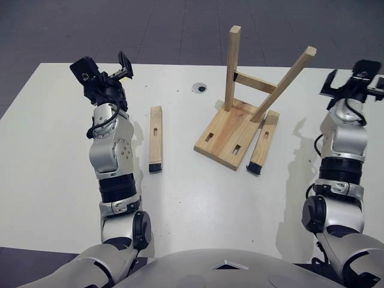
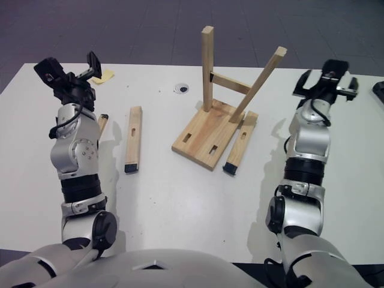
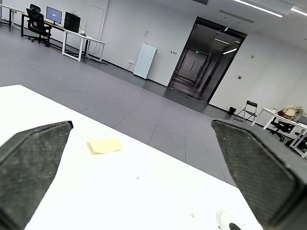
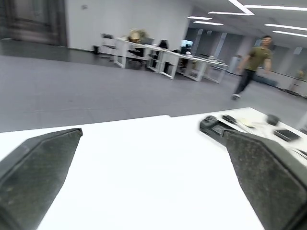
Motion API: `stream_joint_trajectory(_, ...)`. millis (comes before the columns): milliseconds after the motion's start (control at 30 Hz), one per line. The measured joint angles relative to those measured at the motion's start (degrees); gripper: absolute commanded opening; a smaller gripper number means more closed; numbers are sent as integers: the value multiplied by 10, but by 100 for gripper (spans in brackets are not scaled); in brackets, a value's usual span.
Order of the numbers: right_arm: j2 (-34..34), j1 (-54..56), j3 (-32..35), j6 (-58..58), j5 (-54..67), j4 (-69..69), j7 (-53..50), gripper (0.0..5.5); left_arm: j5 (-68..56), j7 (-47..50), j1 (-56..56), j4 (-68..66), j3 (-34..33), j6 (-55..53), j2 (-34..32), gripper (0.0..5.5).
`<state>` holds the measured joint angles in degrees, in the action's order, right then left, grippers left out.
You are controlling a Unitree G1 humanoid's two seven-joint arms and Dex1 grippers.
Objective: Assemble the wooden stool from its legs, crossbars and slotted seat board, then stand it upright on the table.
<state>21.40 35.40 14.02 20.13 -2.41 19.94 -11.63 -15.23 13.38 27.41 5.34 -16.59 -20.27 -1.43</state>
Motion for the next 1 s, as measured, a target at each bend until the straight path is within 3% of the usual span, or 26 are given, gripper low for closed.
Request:
stream_joint_trajectory(100,-13,11,-55,-72,-6,-4,56,538,3,0,0,-1,-1,-2,-4,540)
stream_joint_trajectory(167,-17,12,-58,-94,-5,-7,68,538,4,-1,0,-1,-1,-3,-4,540)
stream_joint_trajectory(367,-3,2,13,-72,8,4,8,538,17,-1,-7,-1,-4,-14,-21,540)
stream_joint_trajectory(533,8,-28,59,-41,-4,-15,-50,538,67,-31,-51,-3,3,-55,-105,540)
stream_joint_trajectory(800,8,-77,67,-6,-3,-70,-38,538,16,-83,-132,-2,3,-186,-83,540)
stream_joint_trajectory(1000,1,-96,65,3,1,-102,-27,538,47,-118,-129,-112,27,-190,-132,540)
